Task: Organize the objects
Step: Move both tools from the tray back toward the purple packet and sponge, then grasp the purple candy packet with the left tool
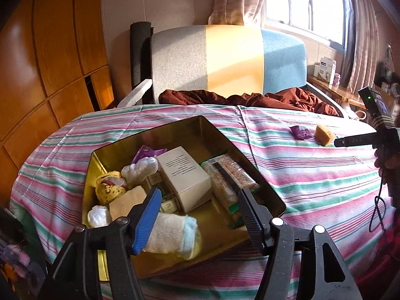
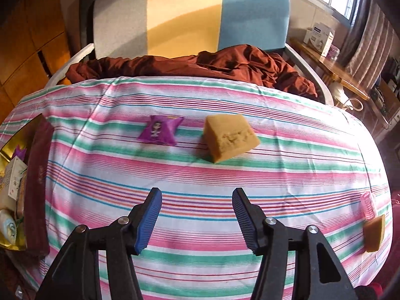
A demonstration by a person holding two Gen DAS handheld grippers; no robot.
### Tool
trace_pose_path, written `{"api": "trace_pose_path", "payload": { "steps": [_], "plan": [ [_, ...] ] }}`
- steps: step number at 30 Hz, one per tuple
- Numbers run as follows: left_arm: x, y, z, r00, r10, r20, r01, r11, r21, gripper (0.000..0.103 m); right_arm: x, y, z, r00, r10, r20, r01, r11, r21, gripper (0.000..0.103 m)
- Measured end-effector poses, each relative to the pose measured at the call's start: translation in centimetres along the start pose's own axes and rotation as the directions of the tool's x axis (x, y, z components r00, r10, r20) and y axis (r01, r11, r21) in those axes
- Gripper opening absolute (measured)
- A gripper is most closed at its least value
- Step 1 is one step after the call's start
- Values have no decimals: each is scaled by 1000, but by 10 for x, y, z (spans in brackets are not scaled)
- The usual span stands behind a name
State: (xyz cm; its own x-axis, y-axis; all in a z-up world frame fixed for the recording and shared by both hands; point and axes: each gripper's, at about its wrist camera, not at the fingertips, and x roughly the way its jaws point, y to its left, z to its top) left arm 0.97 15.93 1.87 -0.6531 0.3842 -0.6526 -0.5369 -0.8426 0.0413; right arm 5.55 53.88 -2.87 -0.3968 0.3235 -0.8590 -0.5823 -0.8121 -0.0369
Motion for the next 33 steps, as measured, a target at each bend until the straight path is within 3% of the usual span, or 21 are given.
{"api": "trace_pose_path", "payload": {
  "steps": [3, 7, 9, 13, 16, 21, 25, 33],
  "plan": [
    [4, -20, 10, 1000, -29, 4, 29, 999, 37, 65, 13, -35, 6, 1000, -22, -6, 22, 995, 96, 68],
    [12, -51, 27, 997, -80, 5, 79, 992, 95, 69, 31, -76, -4, 999, -24, -23, 30, 962, 271, 68],
    [16, -67, 36, 994, -108, 3, 106, 987, 121, 69, 40, -90, -9, 996, -26, -87, 54, 942, 331, 69],
    [34, -105, 56, 986, -166, -24, 168, 973, 161, 70, 34, -102, -11, 998, 11, -68, 17, 913, 408, 69],
    [61, -134, 69, 976, -196, -96, 210, 963, 170, 72, 34, -106, -12, 996, 42, -75, -6, 902, 432, 69],
    [115, -164, 88, 948, -247, -203, 268, 960, 83, 72, 32, -107, -13, 995, 74, -67, -36, 894, 448, 69],
    [155, -183, 103, 936, -255, -242, 275, 960, 49, 72, 33, -104, -12, 994, 90, -68, -51, 894, 445, 69],
    [218, -229, 137, 932, -256, -256, 287, 953, 93, 72, 34, -102, -10, 991, 111, -76, -68, 901, 429, 69]
  ]
}}
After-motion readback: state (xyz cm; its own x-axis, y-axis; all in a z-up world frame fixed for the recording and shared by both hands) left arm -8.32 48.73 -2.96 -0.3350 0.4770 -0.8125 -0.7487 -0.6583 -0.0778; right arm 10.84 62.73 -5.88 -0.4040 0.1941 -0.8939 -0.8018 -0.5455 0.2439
